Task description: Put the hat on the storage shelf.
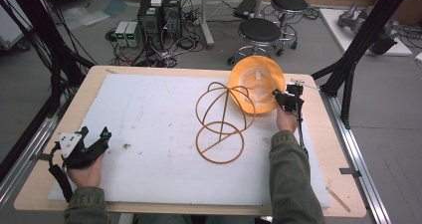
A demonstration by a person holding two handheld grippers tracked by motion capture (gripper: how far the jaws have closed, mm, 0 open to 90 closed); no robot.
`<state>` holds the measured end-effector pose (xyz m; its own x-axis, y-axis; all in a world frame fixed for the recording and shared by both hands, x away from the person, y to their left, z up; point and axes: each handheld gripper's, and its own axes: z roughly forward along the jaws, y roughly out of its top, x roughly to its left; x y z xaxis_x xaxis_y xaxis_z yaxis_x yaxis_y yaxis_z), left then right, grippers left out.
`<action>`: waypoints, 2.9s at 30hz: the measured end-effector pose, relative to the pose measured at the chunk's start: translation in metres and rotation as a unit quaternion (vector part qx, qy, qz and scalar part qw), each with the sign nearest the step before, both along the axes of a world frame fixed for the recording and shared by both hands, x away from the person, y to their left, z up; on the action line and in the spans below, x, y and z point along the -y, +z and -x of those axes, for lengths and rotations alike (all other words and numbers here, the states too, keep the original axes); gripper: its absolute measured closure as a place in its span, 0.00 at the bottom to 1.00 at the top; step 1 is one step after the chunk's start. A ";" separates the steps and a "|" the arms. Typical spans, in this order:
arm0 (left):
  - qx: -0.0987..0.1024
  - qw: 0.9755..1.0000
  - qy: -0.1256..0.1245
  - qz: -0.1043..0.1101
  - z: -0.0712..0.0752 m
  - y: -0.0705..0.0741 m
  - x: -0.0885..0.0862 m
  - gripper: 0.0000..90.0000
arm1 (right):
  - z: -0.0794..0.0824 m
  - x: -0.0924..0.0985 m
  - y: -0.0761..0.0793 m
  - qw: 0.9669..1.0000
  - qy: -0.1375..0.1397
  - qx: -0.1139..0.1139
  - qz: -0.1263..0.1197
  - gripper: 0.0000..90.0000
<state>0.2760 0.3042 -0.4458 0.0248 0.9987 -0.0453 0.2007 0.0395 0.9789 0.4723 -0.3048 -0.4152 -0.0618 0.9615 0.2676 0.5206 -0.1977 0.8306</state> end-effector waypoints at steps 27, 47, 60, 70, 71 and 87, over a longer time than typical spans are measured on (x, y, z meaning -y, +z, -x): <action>0.006 1.000 0.004 -0.001 0.004 0.001 -0.001 0.35 | 0.031 -0.019 0.050 0.981 0.043 0.181 0.048 0.97; 0.007 1.000 0.004 0.009 0.004 0.000 -0.001 0.35 | 0.061 -0.010 0.098 0.947 0.022 0.321 0.006 0.97; 0.012 1.000 0.004 0.012 0.004 0.001 -0.002 0.35 | 0.070 -0.025 0.127 0.936 0.027 0.348 0.045 0.97; 0.013 1.000 0.003 0.014 0.005 0.001 -0.002 0.35 | 0.086 -0.040 0.136 0.926 0.063 0.369 0.049 0.96; 0.014 1.000 0.003 0.015 0.005 0.001 -0.002 0.35 | 0.088 -0.042 0.137 0.924 0.066 0.372 0.051 0.96; 0.015 1.000 0.003 0.015 0.005 0.002 -0.001 0.35 | 0.127 -0.076 0.152 0.898 0.135 0.417 0.045 0.96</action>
